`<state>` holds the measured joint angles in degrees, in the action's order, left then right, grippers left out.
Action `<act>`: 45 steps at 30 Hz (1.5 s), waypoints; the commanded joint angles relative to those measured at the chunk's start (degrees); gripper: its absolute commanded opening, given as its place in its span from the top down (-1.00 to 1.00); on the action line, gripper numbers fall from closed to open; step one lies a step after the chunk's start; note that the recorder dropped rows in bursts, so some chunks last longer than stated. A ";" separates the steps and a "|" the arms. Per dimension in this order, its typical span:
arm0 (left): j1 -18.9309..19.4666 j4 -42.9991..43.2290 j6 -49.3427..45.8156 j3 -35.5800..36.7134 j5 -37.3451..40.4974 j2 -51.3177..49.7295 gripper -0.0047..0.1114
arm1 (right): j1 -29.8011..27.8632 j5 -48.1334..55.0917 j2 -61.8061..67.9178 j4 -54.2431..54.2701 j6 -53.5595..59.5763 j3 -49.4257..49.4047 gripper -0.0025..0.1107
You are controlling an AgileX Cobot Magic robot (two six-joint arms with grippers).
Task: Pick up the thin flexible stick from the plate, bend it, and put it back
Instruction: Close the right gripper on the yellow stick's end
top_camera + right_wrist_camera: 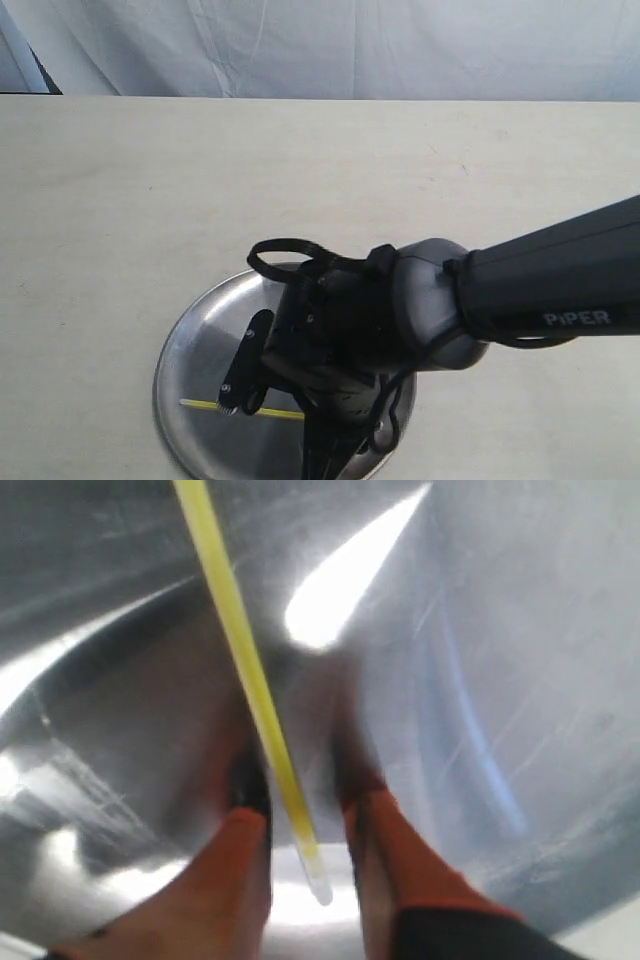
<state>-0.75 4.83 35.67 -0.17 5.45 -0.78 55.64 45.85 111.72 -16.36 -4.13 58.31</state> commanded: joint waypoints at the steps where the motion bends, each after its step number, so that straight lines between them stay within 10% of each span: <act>1: 0.05 0.36 -0.11 0.17 -0.55 0.49 0.92 | 0.11 -2.73 3.81 -0.31 -0.41 -1.04 0.92; 45: 0.05 0.54 0.31 0.17 -3.32 0.49 0.92 | 0.11 -12.53 -29.31 7.89 1.54 -9.67 0.97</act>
<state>-0.75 5.34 35.67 -0.17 3.13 -0.78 56.15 35.52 79.66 -8.44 -6.54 48.76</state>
